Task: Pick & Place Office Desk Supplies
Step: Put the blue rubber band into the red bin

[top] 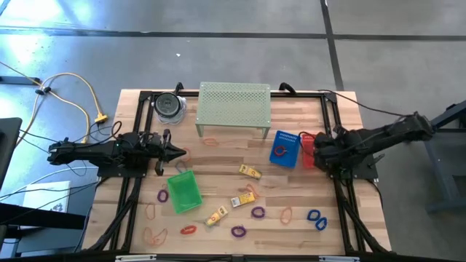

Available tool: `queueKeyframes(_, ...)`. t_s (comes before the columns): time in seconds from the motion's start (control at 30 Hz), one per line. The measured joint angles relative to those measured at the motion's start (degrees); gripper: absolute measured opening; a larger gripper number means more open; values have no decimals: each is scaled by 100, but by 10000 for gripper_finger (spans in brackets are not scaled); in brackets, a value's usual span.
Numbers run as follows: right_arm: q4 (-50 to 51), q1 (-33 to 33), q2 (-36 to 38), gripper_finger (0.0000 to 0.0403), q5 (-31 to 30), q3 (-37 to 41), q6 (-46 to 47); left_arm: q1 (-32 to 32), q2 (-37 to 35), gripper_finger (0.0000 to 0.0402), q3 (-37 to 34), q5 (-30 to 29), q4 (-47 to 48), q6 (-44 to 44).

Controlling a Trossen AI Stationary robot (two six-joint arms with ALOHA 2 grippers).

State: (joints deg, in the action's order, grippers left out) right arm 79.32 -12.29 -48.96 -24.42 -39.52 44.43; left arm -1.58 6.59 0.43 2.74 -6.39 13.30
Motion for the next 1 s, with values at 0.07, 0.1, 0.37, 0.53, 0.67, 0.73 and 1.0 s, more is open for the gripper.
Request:
queueKeyframes(0.07,-119,298,-14,2,81,3,-232,0,0,0,0,-2,-24,0)
queueKeyframes(0.1,-171,436,-6,2,167,-2,-311,0,0,0,0,-2,-24,-2)
queueKeyframes(0.37,-539,1449,-163,2,490,-5,-729,0,0,0,0,-4,-57,-24)
queueKeyframes(0.53,-631,2163,-373,2,870,-8,-887,0,0,0,0,-4,-57,-54)
queueKeyframes(0.67,-697,2597,-674,2,1247,-5,-1007,2,0,0,0,-4,-57,-125)
queueKeyframes(0.73,-699,2785,-827,2,1309,-5,-1029,1,0,0,0,-4,-55,-129)
queueKeyframes(1.0,-958,3242,-1370,2,1420,-5,-1171,1,0,0,0,-4,-53,-131)
